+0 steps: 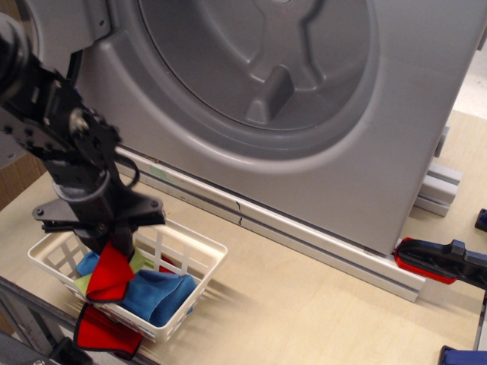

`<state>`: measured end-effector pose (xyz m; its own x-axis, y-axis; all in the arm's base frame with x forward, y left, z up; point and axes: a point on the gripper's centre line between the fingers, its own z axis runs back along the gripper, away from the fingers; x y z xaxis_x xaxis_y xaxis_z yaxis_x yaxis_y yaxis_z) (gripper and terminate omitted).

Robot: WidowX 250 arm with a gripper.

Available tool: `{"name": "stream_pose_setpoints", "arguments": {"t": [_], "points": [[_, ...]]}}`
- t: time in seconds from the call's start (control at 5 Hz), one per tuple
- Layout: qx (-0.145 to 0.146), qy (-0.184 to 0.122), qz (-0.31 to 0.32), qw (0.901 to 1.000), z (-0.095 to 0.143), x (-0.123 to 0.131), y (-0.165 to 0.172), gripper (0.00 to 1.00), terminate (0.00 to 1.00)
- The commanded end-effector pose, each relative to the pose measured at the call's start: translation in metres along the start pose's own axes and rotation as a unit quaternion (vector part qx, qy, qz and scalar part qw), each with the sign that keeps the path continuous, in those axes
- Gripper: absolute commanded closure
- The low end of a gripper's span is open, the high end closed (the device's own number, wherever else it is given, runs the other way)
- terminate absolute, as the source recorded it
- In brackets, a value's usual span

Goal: Take clothes out of laundry machine

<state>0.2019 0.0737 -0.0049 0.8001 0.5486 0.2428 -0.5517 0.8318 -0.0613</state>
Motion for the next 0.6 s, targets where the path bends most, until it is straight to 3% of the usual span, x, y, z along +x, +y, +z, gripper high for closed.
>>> {"name": "stream_pose_setpoints", "arguments": {"t": [0.0,0.2,0.4], "points": [[0.061,0.018,-0.004,0.998,0.028,0.017,-0.005,0.0,0.0],[0.07,0.035,0.035,0.9963,0.032,0.022,-0.008,0.0,0.0],[0.062,0.038,0.026,0.997,0.045,0.033,-0.018,0.0,0.0]]}}
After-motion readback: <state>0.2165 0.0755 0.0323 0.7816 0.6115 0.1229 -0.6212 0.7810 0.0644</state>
